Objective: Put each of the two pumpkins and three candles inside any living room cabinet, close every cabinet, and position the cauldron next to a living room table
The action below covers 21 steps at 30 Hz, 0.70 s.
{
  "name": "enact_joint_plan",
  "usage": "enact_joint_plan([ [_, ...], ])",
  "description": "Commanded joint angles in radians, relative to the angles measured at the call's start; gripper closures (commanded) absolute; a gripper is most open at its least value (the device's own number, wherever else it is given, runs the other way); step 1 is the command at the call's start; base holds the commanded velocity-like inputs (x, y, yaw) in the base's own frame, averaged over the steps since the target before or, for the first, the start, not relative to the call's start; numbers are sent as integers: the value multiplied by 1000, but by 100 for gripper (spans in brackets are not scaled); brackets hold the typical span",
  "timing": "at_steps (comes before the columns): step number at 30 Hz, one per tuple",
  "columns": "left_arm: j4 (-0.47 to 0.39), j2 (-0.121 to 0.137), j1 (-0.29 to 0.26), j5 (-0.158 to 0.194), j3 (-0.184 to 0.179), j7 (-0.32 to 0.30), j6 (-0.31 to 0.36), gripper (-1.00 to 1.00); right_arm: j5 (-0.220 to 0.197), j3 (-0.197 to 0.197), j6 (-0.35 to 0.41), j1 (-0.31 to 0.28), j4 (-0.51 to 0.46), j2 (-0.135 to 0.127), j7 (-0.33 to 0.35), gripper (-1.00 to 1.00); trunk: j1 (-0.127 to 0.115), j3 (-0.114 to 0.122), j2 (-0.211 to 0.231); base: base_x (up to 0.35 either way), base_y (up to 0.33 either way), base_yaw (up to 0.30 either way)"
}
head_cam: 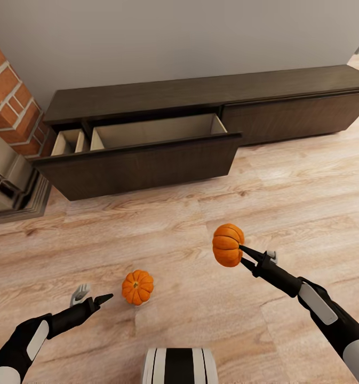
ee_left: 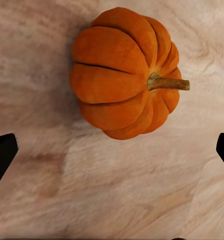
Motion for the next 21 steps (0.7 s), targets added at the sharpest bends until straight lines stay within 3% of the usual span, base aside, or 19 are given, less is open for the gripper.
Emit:
enact_joint_plan([
  [1,0,0,0,4,2,-2,7,-100,-13,4,8,-1,0,0,0,100,0,-5,-1,0,0,0],
  [4,0,-1,0,4,2,-2,7,-100,-13,4,7,-1,0,1,-11,100,2,-16,-1,0,0,0],
  [15,0,-1,0,10,2,-10,8,-100,-14,3,8,-1,6,1,-18,100,2,-16,-1,0,0,0],
  [21,0,4,0,16,3,-20,10,-100,-14,4,7,-1,5,1,-19,100,4,-39,-3,0,0,0],
])
